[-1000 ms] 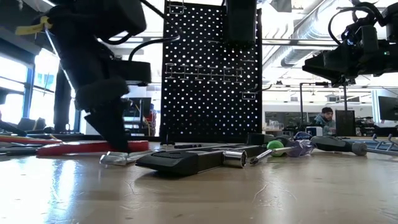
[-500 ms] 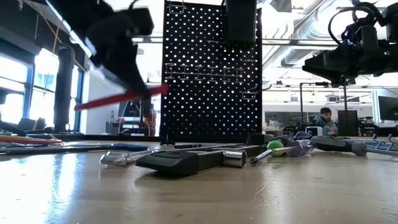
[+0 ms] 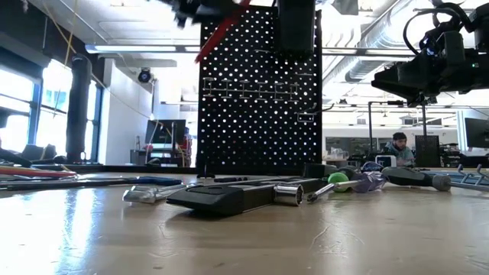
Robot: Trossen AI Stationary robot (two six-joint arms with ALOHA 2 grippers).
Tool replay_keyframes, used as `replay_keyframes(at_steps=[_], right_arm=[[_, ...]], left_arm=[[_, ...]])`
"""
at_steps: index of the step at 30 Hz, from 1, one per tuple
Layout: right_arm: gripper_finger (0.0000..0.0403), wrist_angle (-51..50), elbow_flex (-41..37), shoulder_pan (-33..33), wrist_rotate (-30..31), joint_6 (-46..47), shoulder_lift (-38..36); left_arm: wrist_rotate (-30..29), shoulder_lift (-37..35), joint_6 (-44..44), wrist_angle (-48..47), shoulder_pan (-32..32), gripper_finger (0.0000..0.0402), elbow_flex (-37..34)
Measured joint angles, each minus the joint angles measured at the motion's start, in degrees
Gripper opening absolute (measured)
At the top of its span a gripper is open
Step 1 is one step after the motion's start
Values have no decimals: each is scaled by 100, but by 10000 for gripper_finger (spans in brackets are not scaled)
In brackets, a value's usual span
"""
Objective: Hang tools onto peg board
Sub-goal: Put the red cutter blade into the black bin on the peg board
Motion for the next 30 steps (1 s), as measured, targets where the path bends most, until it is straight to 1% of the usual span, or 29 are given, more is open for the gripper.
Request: replay_keyframes(at_steps=[2, 4, 13, 19, 24, 30], right_arm=[[128, 0, 0, 2, 0, 0, 0], [128, 0, 2, 0, 0, 0, -2], [128, 0, 1, 0, 1, 0, 0], [128, 0, 1, 0, 0, -1, 0], [128, 0, 1, 2, 0, 0, 0], [128, 0, -1, 0, 0, -2, 0]], left_arm=[[150, 2, 447, 400, 146, 119, 134], [426, 36, 828, 632, 301, 119, 360], [1621, 445, 1866, 983, 828, 119, 1721], [2187, 988, 2193, 1108, 1123, 119, 2590], [2621, 1449, 2240, 1289, 1384, 119, 3248], [2825, 1919, 2241, 1285, 1616, 119, 3979]])
